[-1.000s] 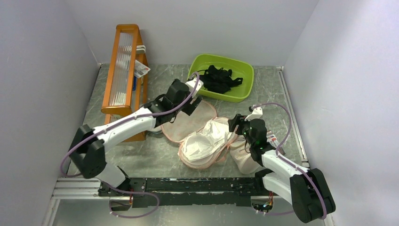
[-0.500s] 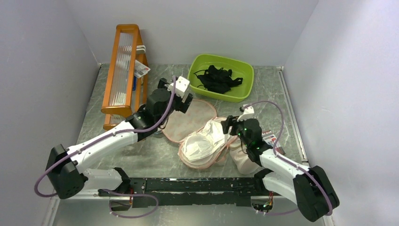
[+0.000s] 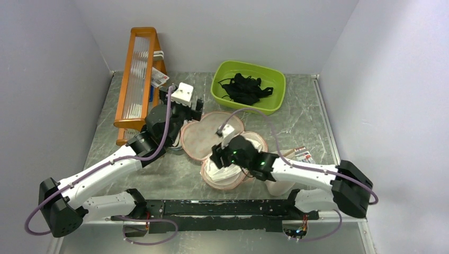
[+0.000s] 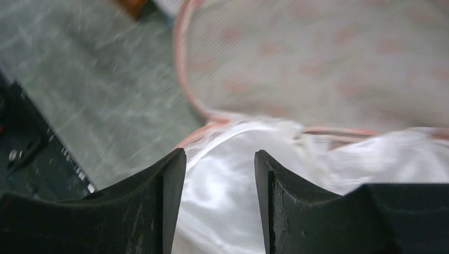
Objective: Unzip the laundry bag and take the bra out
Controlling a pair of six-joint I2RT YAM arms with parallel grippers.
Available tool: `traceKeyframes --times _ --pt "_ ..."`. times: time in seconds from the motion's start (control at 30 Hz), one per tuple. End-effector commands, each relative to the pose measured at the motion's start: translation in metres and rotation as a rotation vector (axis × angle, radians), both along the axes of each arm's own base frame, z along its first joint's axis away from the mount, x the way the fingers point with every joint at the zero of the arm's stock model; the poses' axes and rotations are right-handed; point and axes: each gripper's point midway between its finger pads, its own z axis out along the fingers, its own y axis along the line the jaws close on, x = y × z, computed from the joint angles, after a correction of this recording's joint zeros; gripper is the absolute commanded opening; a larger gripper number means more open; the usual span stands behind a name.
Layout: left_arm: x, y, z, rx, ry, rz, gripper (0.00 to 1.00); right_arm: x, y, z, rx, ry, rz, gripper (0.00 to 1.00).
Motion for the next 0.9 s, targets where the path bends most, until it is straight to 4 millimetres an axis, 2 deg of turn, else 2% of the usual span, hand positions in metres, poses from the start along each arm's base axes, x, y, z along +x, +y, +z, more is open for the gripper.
traceKeyframes --times 0.0,0.1,0.3,0.37,0.47,0.53,0.67,0.87 --pt "0.001 0.006 0.008 -0.025 -0.028 0.038 1.0 -0.035 0.014 -0.03 -0.186 0.065 0.023 0.51" --pt "0.001 0.005 0.006 -0.015 -0.026 0.036 0.99 -0.047 0.017 -0.035 -0.291 0.03 -0.005 0.52" --pt "0.002 0.002 0.005 -0.007 -0.021 0.029 0.99 -0.053 0.018 -0.04 -0.423 -0.014 -0.046 0.53" --pt "0.003 0.004 0.004 -0.006 -0.02 0.038 0.99 -0.058 0.02 -0.043 -0.461 -0.037 -0.043 0.49" --pt "0.003 0.004 0.003 -0.005 -0.019 0.039 0.99 -0.066 0.025 -0.051 -0.516 -0.076 -0.025 0.36" --pt "0.002 0.003 0.004 -0.005 -0.019 0.032 0.99 -0.069 0.026 -0.057 -0.558 -0.101 -0.034 0.34" --pt "0.003 0.002 0.003 -0.002 -0.015 0.028 0.99 -0.069 0.023 -0.069 -0.63 -0.138 -0.081 0.36" --pt "0.003 0.002 0.004 0.0 -0.018 0.031 0.99 -0.064 0.02 -0.076 -0.629 -0.155 -0.125 0.41"
